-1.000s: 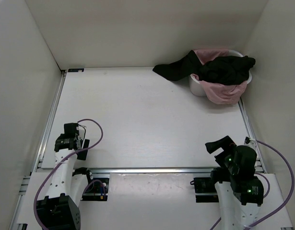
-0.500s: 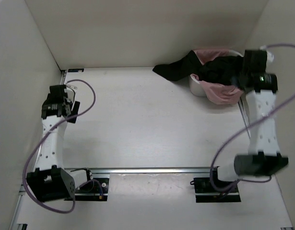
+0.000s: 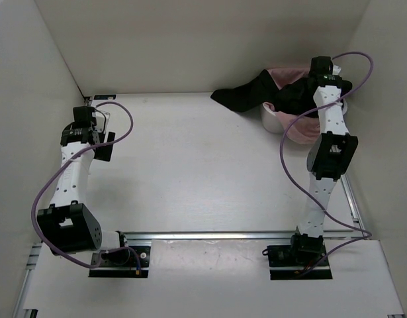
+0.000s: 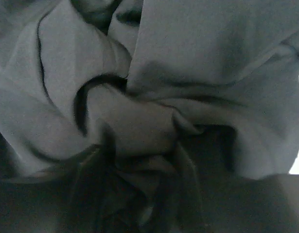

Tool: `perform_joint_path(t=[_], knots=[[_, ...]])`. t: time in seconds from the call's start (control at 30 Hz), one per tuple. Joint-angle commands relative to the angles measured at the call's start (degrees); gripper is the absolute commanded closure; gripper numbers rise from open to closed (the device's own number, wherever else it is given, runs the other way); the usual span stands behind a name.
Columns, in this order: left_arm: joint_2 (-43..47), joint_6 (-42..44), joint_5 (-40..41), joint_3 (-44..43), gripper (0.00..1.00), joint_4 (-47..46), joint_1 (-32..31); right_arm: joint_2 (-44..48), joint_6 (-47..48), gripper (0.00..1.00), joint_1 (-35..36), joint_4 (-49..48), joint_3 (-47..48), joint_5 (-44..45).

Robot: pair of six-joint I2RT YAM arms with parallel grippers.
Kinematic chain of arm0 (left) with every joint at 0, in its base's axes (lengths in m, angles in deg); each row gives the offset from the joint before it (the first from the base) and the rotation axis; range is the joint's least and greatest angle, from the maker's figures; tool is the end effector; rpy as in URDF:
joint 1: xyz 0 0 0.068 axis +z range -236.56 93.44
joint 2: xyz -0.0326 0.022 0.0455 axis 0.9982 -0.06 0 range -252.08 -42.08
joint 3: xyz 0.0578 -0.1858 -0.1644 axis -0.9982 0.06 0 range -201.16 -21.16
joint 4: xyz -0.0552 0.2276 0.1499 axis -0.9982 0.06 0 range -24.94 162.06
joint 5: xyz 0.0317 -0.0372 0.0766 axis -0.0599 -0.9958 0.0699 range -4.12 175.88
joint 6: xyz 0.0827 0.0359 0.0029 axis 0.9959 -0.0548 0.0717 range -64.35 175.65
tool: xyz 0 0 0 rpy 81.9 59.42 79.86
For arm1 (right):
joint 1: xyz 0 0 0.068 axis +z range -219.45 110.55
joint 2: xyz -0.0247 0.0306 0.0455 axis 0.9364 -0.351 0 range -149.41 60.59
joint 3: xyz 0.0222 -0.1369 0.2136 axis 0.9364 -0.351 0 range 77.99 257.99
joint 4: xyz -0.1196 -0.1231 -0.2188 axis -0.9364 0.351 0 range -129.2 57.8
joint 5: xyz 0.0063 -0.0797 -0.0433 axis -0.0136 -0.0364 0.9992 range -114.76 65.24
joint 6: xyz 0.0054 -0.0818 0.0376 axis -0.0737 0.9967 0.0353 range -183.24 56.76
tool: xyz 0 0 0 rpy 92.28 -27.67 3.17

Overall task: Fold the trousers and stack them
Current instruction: Grab the trousers from the pile

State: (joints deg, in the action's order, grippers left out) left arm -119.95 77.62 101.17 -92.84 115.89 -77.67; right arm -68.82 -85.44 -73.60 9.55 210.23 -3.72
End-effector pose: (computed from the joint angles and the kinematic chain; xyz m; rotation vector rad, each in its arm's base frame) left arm 0.3115 0.0701 0.2574 0.1937 2.5994 0.5421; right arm 0.5354 -0.0679 0.2686 0.6970 2.2146 -0.2775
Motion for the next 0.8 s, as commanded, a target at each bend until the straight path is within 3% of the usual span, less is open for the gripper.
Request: perform_joint_path(t=[0.0, 0.07, 0.1, 0.23, 0.4, 0.57, 0.67, 0.77], knots=[[0.6, -1.4, -1.7, 0.5, 0.00, 0.3, -0.9, 4.2, 0.0, 0.69, -0.3, -4.1, 1.1, 2.5], [0.6, -1.4, -1.7, 0.5, 0.00, 0.3, -0.9, 7.0, 0.7, 0.97, 0.2, -5.4, -0.3, 3.6], [1.3, -1.4, -1.7, 0.5, 0.00, 0.3, -0.9, 11.1, 3.2, 1.00, 1.3, -7.0, -4.0, 6.8], [2.5, -1.9, -1.7, 0.5, 0.00, 0.8, -0.9, 20.9, 10.2, 1.00, 6.9, -10.6, -6.4, 17.9], [5.6, -1.4, -0.5, 1.0, 0.00, 2.0, -0.9, 34.7, 16.2, 1.00, 21.1, -13.4, -4.3, 19.6], [7.3, -0.9, -0.5, 1.6, 0.00, 2.0, -0.9, 44.9, 21.7, 1.00, 46.3, -25.0, -5.9, 17.1], [7.3, -1.6, -0.5, 0.5, 0.00, 3.2, -0.9, 46.2, 16.5, 1.00, 51.9, -30.8, -4.7, 7.6], [6.8, -2.2, 0.0, -0.8, 0.00, 3.7, -0.9, 46.2, 9.3, 1.00, 52.5, -32.8, -4.6, 2.2]])
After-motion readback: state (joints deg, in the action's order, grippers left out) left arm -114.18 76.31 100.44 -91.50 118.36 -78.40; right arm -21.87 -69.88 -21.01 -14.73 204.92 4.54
